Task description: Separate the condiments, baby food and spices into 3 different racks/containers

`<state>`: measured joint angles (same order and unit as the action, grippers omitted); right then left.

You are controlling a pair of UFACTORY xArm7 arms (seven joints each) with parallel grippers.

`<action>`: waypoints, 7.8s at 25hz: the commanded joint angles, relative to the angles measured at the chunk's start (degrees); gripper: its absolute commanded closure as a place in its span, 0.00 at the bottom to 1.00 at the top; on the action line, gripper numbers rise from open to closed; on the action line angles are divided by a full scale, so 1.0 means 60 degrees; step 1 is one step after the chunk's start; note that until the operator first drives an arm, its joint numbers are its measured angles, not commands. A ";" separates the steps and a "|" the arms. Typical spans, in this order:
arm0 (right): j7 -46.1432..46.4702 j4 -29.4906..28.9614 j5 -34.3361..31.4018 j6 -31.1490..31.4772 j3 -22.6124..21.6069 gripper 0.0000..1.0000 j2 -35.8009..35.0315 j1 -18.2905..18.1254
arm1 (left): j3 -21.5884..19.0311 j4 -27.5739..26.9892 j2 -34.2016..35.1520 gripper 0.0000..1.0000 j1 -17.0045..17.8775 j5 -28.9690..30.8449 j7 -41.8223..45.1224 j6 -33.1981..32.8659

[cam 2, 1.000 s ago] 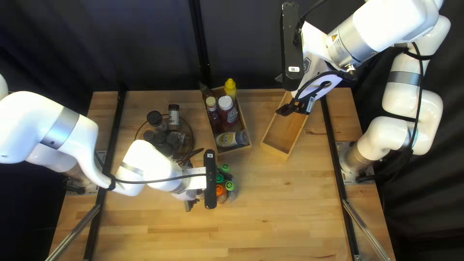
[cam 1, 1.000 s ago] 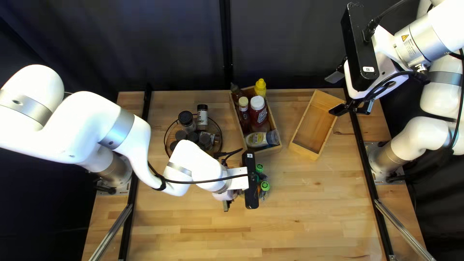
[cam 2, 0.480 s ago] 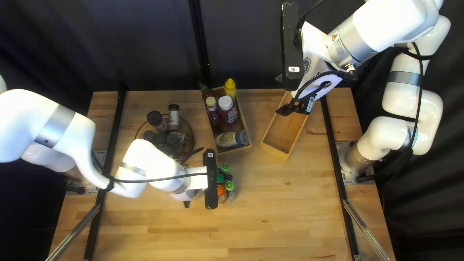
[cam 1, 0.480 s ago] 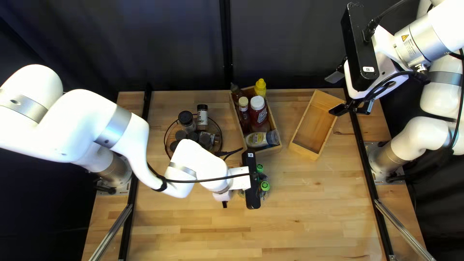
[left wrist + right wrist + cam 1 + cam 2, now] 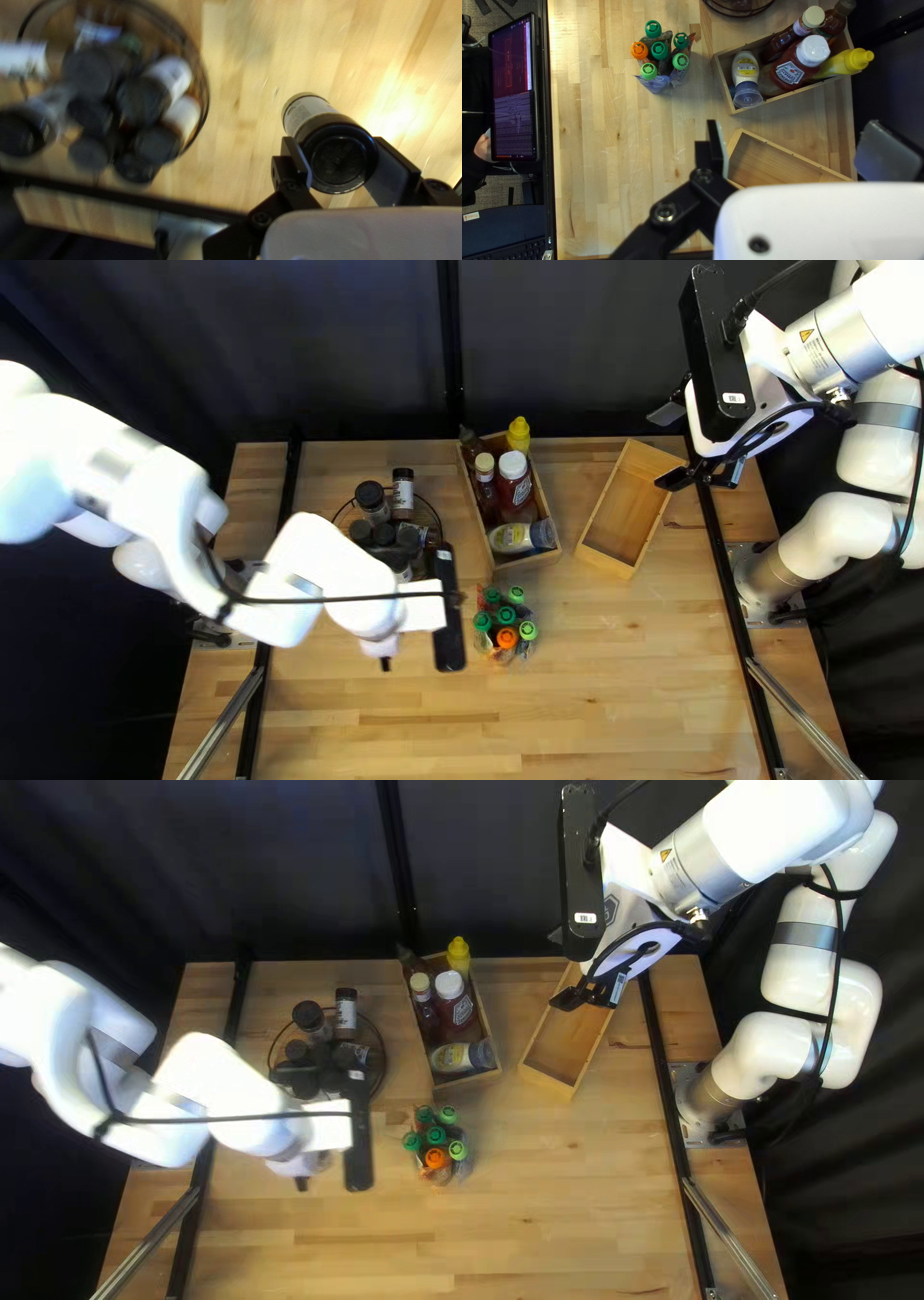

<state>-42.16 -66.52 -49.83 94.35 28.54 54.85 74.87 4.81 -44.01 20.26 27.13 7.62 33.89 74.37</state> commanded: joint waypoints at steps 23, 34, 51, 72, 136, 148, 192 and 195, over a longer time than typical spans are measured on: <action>0.0000 0.0000 0.0000 0.0000 0.0000 0.00 0.0000 0.0000 | 0.1903 0.2446 0.3746 1.00 -0.1639 0.2844 -0.1807 0.1392; 0.0000 0.0000 0.0000 0.0000 0.0000 0.00 0.0000 0.0000 | 0.2788 0.3342 0.4051 1.00 -0.1981 0.3395 -0.2282 0.0112; 0.0000 0.0000 0.0000 0.0000 0.0000 0.00 0.0000 0.0000 | 0.3689 0.3764 0.3705 1.00 -0.2119 0.3705 -0.2719 -0.1119; 0.0000 0.0000 0.0000 0.0000 0.0000 0.00 0.0000 0.0000 | 0.3000 0.2544 0.3353 0.00 -0.1365 0.2801 -0.2670 -0.0010; 0.0000 0.0000 0.0000 0.0000 0.0000 0.00 0.0000 0.0000 | 0.3447 0.5326 0.4710 0.00 -0.2447 0.3212 -0.1622 -0.0382; 0.0000 0.0000 0.0000 0.0000 0.0000 0.00 0.0000 0.0000 | 0.3815 0.6329 0.5444 0.00 -0.2951 0.3977 -0.2030 -0.1227; 0.0000 0.0000 0.0000 0.0000 0.0000 0.00 0.0000 0.0000 | 0.1742 0.0752 0.3040 0.99 -0.1384 0.2336 -0.1667 0.1865; 0.0000 0.0000 0.0000 0.0000 0.0000 0.00 0.0000 0.0000 | 0.2180 0.0035 0.2077 0.99 -0.1297 0.2341 -0.2177 0.1464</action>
<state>-42.16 -66.52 -49.83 94.35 28.54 54.85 74.87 15.65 -39.75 37.76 18.63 21.70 23.52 85.18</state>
